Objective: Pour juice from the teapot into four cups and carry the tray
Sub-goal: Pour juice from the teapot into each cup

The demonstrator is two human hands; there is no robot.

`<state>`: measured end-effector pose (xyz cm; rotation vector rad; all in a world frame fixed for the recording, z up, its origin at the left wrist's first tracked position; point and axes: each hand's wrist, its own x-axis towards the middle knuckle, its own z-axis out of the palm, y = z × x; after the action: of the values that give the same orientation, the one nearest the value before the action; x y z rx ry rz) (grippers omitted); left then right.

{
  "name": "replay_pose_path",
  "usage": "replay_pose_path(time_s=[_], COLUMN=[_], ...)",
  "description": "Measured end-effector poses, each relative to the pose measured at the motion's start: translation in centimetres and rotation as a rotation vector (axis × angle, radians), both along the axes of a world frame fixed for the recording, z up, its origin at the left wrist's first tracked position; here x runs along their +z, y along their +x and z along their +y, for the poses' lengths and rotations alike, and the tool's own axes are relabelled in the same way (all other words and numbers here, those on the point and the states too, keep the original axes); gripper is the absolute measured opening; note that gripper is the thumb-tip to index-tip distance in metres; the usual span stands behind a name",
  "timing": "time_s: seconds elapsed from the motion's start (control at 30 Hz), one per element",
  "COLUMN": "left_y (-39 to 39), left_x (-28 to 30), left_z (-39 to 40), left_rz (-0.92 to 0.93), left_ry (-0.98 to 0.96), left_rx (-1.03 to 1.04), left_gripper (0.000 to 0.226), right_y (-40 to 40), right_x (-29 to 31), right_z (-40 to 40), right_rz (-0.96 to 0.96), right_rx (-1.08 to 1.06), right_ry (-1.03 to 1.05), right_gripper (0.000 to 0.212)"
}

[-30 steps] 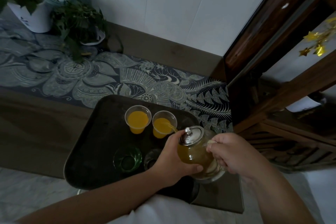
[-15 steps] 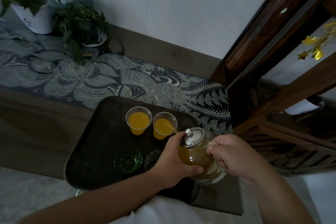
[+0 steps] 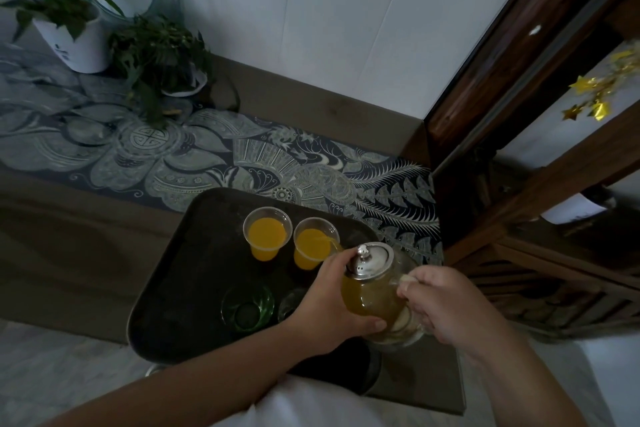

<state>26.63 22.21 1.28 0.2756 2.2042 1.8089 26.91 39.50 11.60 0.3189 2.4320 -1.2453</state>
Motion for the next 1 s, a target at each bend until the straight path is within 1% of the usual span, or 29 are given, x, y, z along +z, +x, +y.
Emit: replay_pose_path(time_s=[0.13,0.3,0.4,0.57,0.7,0.83,1.0], left_y=[-0.3,-0.3,-0.4,-0.3,-0.3,-0.7,-0.9], left_x=[0.3,0.1,0.2,0.5,1.4,2.9,4.6], left_z=[-0.2,-0.3,-0.4,-0.3,-0.3,-0.6,-1.3], left_rz=[0.044,0.043,0.039,0.073,0.107,0.130,0.177], left_ry=[-0.075,-0.136,-0.188,-0.246,-0.284,-0.350,-0.350], left_rx=[-0.021,-0.043,-0.071,-0.080,-0.075,-0.118,-0.176], left_gripper=[0.104,0.113,0.115,0.116,0.117,0.117,0.117], right_y=[0.7,1.7,2.1,2.7,3.2,3.6,4.4], right_x=[-0.6,-1.8,-1.9,-2.3,-2.3,-2.1,-0.9], right_z=[0.0,0.1,0.0,0.2,0.5,0.5,-0.2], right_rz=[0.038,0.103,0.129,0.164,0.191,0.197,0.207], right_rx=[-0.043,-0.096,-0.114,-0.122,-0.145,-0.178,-0.264], right_ry=[-0.058,-0.056,-0.065,-0.098,-0.150,-0.196,-0.234], right_gripper=[0.018,0.030,0.029,0.033,0.030,0.025,0.031])
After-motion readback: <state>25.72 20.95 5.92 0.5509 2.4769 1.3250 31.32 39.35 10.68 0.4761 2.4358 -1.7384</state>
